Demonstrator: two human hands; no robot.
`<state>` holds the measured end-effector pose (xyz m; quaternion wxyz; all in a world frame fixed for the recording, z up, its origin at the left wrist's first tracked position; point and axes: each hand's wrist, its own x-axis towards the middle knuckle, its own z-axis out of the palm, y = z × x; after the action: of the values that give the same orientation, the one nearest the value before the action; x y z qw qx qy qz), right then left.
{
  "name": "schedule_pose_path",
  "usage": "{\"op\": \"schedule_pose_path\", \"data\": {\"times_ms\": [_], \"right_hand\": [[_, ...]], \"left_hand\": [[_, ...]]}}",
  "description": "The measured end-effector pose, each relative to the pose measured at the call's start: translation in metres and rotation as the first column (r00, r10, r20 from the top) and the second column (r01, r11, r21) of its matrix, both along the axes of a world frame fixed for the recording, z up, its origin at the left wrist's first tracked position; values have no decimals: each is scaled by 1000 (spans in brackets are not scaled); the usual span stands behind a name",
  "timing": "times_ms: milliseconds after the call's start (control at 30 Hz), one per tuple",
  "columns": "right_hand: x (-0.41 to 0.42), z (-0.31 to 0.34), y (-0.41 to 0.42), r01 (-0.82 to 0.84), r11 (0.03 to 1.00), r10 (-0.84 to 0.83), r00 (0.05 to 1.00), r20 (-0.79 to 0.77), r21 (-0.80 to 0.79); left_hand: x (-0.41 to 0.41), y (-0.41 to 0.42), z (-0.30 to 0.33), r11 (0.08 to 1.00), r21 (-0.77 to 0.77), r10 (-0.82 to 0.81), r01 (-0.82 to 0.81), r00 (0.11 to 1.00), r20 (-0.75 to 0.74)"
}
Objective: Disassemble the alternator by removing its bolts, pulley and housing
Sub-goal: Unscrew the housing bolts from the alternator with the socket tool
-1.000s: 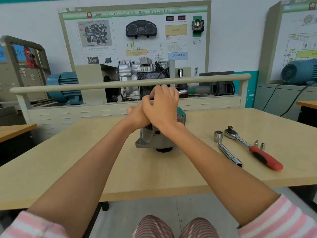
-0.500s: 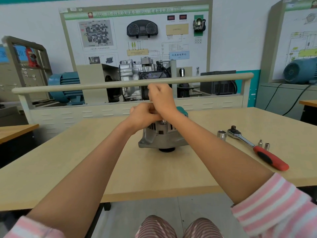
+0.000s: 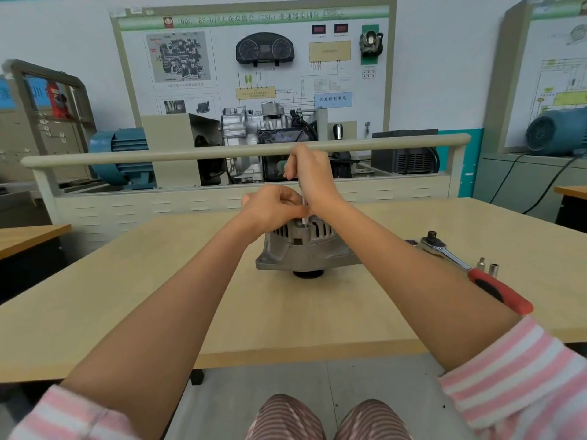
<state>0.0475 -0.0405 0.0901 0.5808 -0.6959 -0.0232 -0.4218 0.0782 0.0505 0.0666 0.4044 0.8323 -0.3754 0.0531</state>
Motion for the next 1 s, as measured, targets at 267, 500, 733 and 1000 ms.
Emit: {"op": "schedule_pose_path", "data": {"times_ms": [267,500,733,1000], "right_hand": [[-7,-22,16,662,227,-825,521,221,-714],[-16,-26,4,619,467,-691,701,176,-631],[-18,-15,-1,300,894,-282,954,103,-331],[-5,2,-3,-100,995,100,995,24,4]], "left_hand": [[-4,-3,2,984,95,128,-148,973,192],[-4,-8,2,977,132,141,-170,969,205],[-3,0,-1,1000,13,3,-4,998,63],[-1,8,3,991,-22,-134,132,985,-111]]}}
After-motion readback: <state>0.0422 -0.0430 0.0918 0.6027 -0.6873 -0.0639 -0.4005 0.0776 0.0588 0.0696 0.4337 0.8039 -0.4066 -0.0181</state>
